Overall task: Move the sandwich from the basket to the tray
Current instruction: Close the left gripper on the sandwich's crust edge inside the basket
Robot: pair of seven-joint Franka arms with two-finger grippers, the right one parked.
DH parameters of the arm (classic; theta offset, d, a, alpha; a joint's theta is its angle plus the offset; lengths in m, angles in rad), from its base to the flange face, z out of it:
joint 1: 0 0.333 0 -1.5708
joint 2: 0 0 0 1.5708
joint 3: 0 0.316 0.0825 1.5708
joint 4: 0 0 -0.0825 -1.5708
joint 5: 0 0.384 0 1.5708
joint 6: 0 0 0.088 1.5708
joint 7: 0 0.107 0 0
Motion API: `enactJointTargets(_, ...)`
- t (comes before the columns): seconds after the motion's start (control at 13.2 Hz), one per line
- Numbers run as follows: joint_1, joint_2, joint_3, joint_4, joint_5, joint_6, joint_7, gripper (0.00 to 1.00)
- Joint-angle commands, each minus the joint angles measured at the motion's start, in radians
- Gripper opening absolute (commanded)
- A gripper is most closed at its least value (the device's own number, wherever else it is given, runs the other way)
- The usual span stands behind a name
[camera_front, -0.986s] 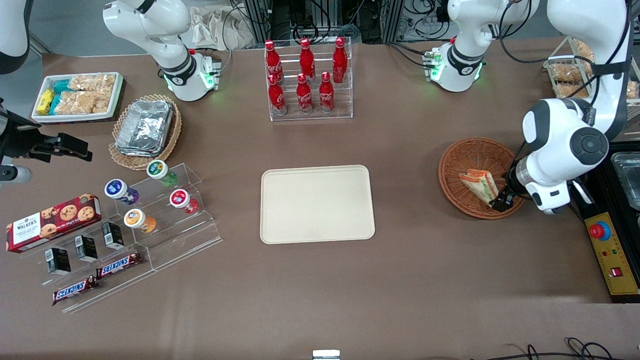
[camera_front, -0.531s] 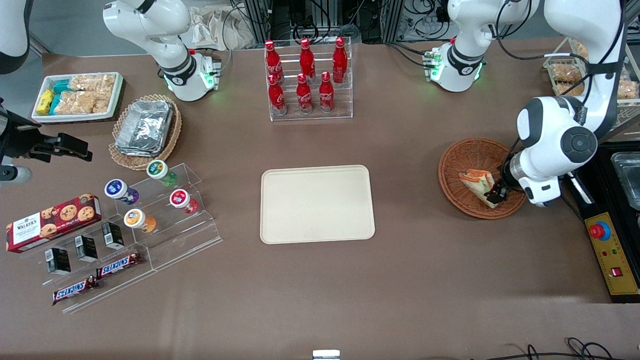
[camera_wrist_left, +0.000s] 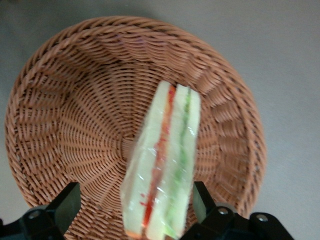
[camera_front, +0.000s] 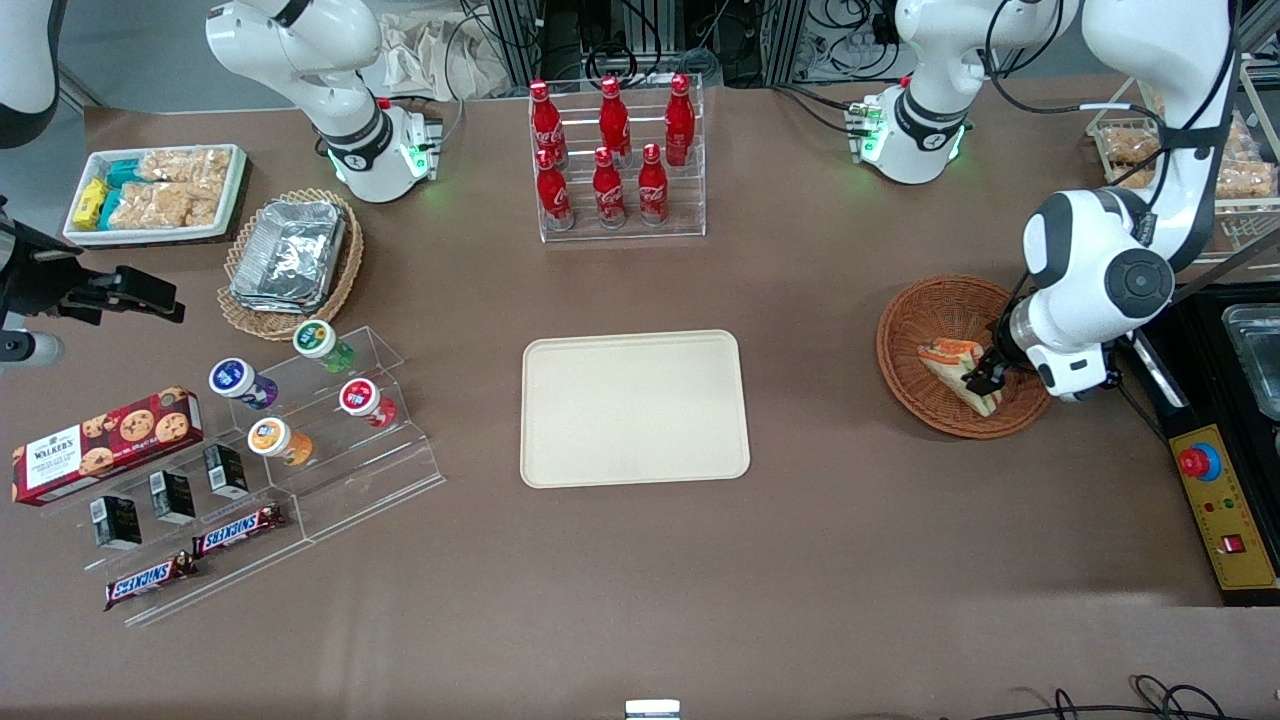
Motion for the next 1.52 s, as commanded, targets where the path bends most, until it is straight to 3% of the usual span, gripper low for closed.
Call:
enactJointTargets(0.0,0.021,-0.051,-0.002,-0.058,0.022,0.039,-0.016,1.00)
enactJointTargets(1.44,0.006,-0.019,-0.049,-0.051,-0.003,0.131,-0.079,1.00)
